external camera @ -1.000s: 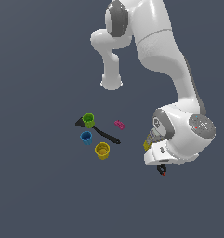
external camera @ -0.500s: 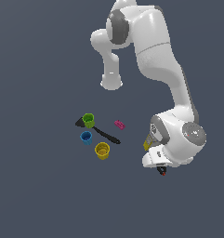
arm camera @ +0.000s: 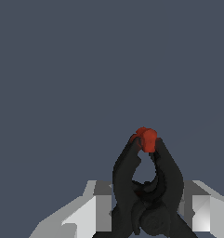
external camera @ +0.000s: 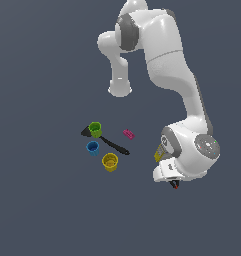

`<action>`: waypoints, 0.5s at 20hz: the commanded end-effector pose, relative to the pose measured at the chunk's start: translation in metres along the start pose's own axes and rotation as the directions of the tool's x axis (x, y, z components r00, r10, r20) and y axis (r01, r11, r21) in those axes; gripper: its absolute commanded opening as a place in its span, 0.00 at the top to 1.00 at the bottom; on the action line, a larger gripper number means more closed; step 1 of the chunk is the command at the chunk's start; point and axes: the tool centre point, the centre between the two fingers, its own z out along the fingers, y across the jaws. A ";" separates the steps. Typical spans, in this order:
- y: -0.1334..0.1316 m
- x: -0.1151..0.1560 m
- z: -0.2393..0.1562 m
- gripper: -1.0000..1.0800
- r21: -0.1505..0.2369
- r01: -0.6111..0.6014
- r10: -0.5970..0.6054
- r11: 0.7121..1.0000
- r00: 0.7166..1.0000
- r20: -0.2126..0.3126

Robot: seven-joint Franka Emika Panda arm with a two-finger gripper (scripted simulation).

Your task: Pick up a designated object from a clutter of objects.

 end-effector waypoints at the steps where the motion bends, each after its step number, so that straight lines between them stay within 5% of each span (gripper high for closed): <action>1: 0.001 -0.001 0.003 1.00 -0.001 0.000 0.000 1.000 1.000 0.004; 10: 0.001 0.000 -0.002 1.00 0.000 0.000 0.000 1.000 1.000 0.000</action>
